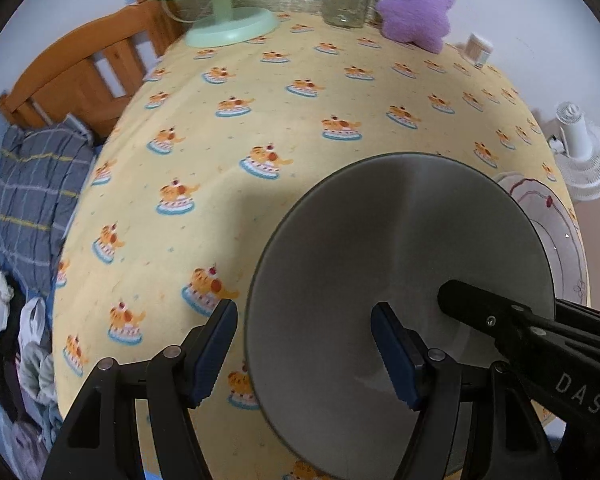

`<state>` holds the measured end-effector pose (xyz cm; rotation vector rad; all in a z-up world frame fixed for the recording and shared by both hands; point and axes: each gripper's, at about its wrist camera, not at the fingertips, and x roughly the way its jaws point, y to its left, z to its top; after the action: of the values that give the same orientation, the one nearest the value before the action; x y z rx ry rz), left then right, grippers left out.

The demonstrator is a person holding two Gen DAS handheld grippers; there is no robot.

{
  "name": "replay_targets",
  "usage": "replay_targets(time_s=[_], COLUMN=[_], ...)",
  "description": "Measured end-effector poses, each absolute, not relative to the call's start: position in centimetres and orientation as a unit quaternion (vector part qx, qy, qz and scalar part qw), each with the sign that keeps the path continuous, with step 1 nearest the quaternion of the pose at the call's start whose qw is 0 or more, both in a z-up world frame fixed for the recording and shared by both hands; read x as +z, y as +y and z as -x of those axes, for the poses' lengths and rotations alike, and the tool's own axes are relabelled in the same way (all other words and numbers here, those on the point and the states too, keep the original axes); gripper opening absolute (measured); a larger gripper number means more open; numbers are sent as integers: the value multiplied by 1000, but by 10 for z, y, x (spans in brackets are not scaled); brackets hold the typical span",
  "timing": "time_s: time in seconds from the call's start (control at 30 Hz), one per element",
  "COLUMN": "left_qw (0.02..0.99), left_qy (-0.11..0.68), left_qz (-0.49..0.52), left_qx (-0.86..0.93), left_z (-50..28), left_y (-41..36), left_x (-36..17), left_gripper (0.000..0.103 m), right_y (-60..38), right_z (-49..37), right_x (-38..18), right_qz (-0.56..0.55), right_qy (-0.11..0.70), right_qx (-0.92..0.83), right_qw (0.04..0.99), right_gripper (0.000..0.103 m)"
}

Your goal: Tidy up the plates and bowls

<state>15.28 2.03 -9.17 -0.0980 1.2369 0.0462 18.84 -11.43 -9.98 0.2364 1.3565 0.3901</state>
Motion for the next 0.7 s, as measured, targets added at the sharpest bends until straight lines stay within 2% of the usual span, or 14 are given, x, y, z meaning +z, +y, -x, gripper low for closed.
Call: replay_targets(time_s=[0.5, 0.7], left_qw=[809, 801], left_qy=[575, 583], left_qz=[75, 90], left_qx=[-96, -102], left_z=[-162, -166], left_y=[26, 29], left_x=[-100, -102], left_gripper=[68, 69], right_y=[-110, -108], right_z=[-182, -189], right_x=[-99, -103], right_qz=[-121, -126], right_qy=[610, 614], right_qx=[124, 127], right_qw=[773, 768], right_gripper=[26, 31])
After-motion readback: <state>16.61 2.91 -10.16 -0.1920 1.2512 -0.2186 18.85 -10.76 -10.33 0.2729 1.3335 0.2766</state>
